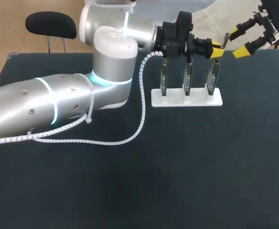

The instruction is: Pick up the optical module with the left hand, and insert it into the network port with the right hand.

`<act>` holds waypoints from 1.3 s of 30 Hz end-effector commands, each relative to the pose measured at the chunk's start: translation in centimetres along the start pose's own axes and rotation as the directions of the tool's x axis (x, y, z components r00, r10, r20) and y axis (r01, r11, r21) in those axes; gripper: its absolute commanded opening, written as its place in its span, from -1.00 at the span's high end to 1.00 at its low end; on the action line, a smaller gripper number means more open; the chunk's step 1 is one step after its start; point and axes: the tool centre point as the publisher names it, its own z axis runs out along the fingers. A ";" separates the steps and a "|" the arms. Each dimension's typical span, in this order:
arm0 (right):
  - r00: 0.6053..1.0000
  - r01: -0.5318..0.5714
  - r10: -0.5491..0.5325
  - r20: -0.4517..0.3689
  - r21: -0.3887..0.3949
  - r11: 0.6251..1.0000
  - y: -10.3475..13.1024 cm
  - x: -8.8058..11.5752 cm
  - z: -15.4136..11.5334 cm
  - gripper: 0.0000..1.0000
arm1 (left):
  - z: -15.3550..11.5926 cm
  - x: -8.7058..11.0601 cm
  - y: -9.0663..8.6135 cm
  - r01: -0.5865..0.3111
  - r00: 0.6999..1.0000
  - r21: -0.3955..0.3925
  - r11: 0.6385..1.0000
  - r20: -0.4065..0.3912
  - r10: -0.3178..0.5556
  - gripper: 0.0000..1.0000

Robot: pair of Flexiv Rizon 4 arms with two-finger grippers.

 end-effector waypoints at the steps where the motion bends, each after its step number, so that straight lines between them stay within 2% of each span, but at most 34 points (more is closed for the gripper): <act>1: 1.000 0.015 -0.015 0.004 -0.002 1.000 0.1 -0.4 -0.1 -1.00 | 0.0 0.0 0.1 0.001 1.000 0.004 1.000 -0.004 -0.001 1.00; 13: 1.000 0.025 -0.025 0.019 0.038 0.999 -0.2 -1.6 -0.6 -1.00 | 0.0 0.0 0.1 0.001 1.000 0.004 1.000 -0.004 -0.001 1.00; 28: 0.998 0.037 -0.038 0.040 0.018 0.999 1.3 -2.7 -0.5 -1.00 | 0.0 0.0 0.1 0.001 1.000 0.004 1.000 -0.004 -0.001 1.00; 39: 0.997 0.048 -0.048 0.054 0.005 0.999 1.5 -3.2 0.0 -1.00 | 0.0 0.0 0.1 0.001 1.000 0.004 1.000 -0.004 -0.001 1.00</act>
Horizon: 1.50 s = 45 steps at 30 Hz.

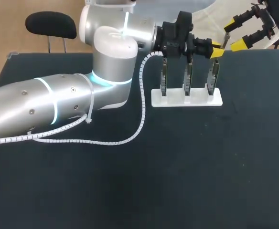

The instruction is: Pick up the optical module with the left hand, and insert it into the network port with the right hand.

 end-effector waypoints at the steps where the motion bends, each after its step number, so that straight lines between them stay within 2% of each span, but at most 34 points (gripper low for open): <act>1: 1.000 0.003 -0.003 0.002 0.005 1.000 0.2 -0.1 0.3 -1.00 | 0.0 0.0 0.1 0.001 1.000 0.004 1.000 -0.004 -0.001 1.00; 26: 1.000 0.030 -0.030 0.008 -0.017 0.999 -0.1 -0.8 0.8 -1.00 | 0.0 0.0 0.1 0.001 1.000 0.004 1.000 -0.004 -0.001 1.00; 27: 1.000 0.030 -0.030 0.010 -0.019 0.999 -0.1 -0.8 0.8 0.01 | 0.0 0.0 0.1 0.001 1.000 0.004 1.000 -0.004 -0.001 1.00; 29: 0.999 0.033 -0.032 0.016 -0.023 0.999 -0.1 -0.8 0.8 1.00 | 0.0 0.0 0.1 0.001 1.000 0.004 1.000 -0.004 -0.001 1.00; 45: 0.999 0.035 -0.035 0.017 -0.018 0.999 -0.2 -0.7 0.7 1.00 | 0.0 0.0 0.1 0.001 1.000 0.004 1.000 -0.004 -0.001 1.00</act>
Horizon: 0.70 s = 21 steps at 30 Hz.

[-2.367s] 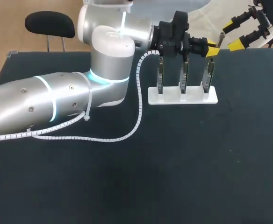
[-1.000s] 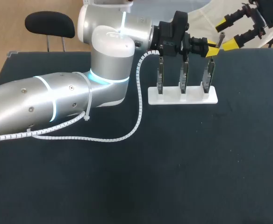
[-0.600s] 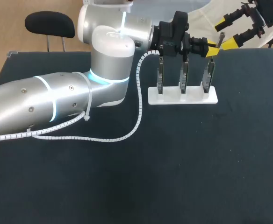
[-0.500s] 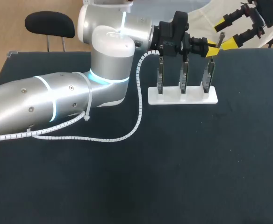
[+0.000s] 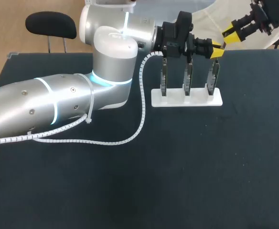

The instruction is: Pick up the optical module with the left hand, and insert it into the network port with the right hand.

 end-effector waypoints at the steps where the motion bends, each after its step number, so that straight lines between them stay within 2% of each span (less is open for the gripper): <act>1: 1.000 0.002 -0.002 0.002 -0.005 1.000 0.0 0.0 0.1 1.00 | -0.1 0.0 0.2 0.001 1.000 0.002 1.000 -0.004 -0.001 1.00; 8: 1.000 0.005 -0.005 0.001 -0.011 1.000 0.0 0.0 0.1 1.00 | -0.1 0.0 0.2 0.001 1.000 0.002 1.000 -0.004 -0.001 1.00; 9: 1.000 0.005 -0.005 0.001 -0.012 1.000 0.0 0.0 0.1 1.00 | -0.1 0.0 0.2 0.001 1.000 0.002 1.000 -0.004 -0.001 0.68; 10: 1.000 0.005 -0.005 0.001 -0.012 1.000 0.0 0.0 0.1 1.00 | -0.1 0.0 0.2 0.001 1.000 0.002 1.000 -0.004 -0.001 -0.26; 11: 1.000 0.006 -0.006 0.002 -0.013 1.000 0.0 0.0 0.1 1.00 | -0.1 0.0 0.2 0.001 1.000 0.002 1.000 -0.004 -0.001 -1.00; 21: 1.000 0.002 -0.002 0.006 -0.012 1.000 0.0 0.1 0.2 1.00 | -0.1 0.0 0.2 0.001 1.000 0.002 1.000 -0.004 -0.001 -1.00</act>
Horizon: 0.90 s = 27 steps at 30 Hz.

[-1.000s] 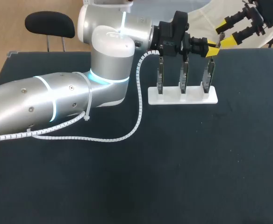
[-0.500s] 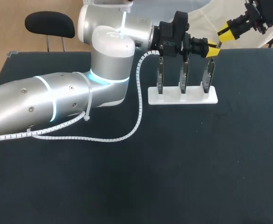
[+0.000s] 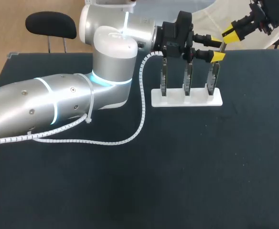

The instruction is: Pick up the optical module with the left hand, and insert it into the network port with the right hand.

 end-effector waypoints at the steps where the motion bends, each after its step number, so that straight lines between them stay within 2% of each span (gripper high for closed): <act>1: 1.000 0.000 0.000 0.004 0.000 1.000 -0.1 0.1 0.0 1.00 | 0.0 0.0 0.1 0.001 1.000 0.004 1.000 -0.004 -0.001 -1.00; 18: 1.000 -0.009 0.009 0.005 0.001 1.000 -0.2 0.4 0.2 1.00 | -0.2 -0.5 0.2 -0.013 1.000 0.001 1.000 -0.019 0.013 -1.00; 24: 1.000 -0.009 0.009 0.000 -0.003 1.000 -0.3 0.5 0.2 1.00 | -0.6 -0.6 0.3 -0.009 0.999 0.000 1.000 -0.049 0.009 -1.00; 27: 1.000 -0.011 0.011 -0.001 -0.002 1.000 -0.3 0.5 0.2 1.00 | -1.0 -0.7 0.3 -0.006 0.994 -0.006 1.000 -0.106 0.006 -1.00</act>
